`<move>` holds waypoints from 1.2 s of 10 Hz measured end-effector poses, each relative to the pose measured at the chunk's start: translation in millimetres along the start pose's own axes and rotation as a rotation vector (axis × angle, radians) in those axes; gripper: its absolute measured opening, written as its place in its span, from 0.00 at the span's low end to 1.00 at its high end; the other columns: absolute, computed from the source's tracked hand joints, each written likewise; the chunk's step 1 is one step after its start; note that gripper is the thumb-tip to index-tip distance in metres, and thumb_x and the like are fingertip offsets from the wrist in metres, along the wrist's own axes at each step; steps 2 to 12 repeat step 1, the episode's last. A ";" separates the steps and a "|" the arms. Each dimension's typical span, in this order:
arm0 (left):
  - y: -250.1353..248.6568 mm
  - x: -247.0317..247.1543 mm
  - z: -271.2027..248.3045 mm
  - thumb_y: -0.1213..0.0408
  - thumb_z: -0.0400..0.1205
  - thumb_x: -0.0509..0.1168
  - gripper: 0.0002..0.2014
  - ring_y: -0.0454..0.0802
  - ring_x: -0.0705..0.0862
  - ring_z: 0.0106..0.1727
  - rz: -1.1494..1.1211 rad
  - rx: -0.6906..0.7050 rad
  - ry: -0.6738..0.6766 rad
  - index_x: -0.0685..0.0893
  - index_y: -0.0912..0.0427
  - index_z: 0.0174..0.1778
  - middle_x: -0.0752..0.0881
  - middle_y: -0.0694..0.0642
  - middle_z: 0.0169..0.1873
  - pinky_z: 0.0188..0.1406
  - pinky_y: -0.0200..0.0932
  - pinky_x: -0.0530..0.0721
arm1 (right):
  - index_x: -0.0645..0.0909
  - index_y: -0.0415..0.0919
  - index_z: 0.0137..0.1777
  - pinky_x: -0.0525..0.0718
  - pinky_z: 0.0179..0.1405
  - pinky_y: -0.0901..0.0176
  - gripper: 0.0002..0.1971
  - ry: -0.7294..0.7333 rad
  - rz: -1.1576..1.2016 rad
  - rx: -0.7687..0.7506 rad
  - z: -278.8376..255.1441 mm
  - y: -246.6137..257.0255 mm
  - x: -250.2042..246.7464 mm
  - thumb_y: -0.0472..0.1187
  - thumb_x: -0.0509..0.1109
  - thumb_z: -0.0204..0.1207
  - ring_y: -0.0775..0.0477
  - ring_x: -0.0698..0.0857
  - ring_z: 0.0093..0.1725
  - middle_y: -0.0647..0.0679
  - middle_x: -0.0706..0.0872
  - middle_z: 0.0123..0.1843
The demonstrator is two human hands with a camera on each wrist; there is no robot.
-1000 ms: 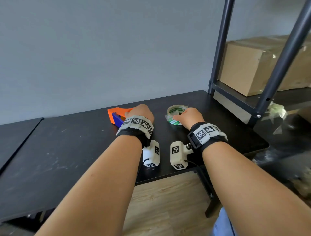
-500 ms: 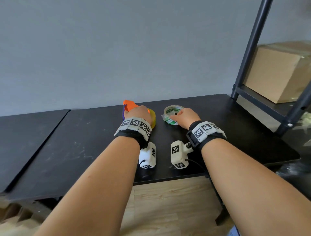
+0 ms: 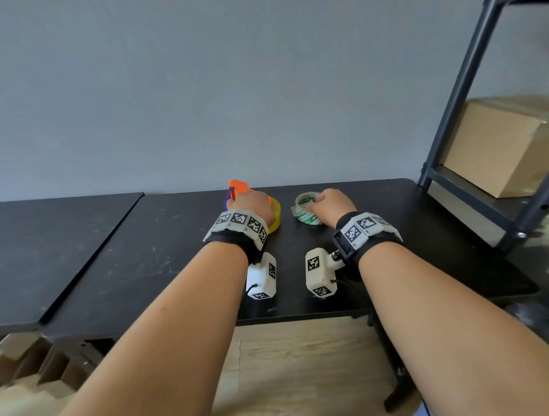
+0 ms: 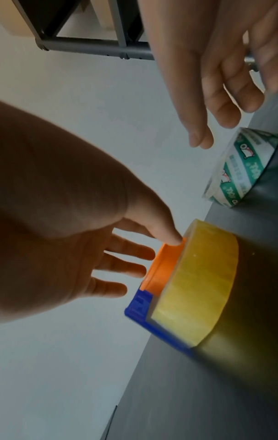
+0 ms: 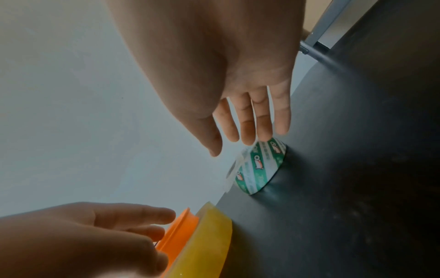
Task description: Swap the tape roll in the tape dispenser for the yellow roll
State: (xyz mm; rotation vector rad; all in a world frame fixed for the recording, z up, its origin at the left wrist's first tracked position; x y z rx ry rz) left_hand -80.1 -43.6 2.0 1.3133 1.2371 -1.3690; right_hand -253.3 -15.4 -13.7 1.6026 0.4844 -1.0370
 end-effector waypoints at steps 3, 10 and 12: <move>7.6 -6.5 -2.2 0.62 0.81 0.58 0.18 0.63 0.77 0.67 0.014 -0.013 -0.023 0.79 0.53 0.66 0.80 0.60 0.64 0.65 0.51 0.72 | 0.77 0.40 0.36 0.71 0.34 0.57 0.11 0.007 -0.019 -0.076 -13.4 15.8 -6.6 0.43 0.68 0.79 0.44 0.78 0.37 0.47 0.76 0.33; 7.6 -6.5 -2.2 0.62 0.81 0.58 0.18 0.63 0.77 0.67 0.014 -0.013 -0.023 0.79 0.53 0.66 0.80 0.60 0.64 0.65 0.51 0.72 | 0.77 0.40 0.36 0.71 0.34 0.57 0.11 0.007 -0.019 -0.076 -13.4 15.8 -6.6 0.43 0.68 0.79 0.44 0.78 0.37 0.47 0.76 0.33; 7.6 -6.5 -2.2 0.62 0.81 0.58 0.18 0.63 0.77 0.67 0.014 -0.013 -0.023 0.79 0.53 0.66 0.80 0.60 0.64 0.65 0.51 0.72 | 0.77 0.40 0.36 0.71 0.34 0.57 0.11 0.007 -0.019 -0.076 -13.4 15.8 -6.6 0.43 0.68 0.79 0.44 0.78 0.37 0.47 0.76 0.33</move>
Point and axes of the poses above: each hand's wrist, its own z-axis towards the middle knuckle, its own x-axis out of the palm, y = z × x, the point moved 7 cm from there along z, towards the middle knuckle
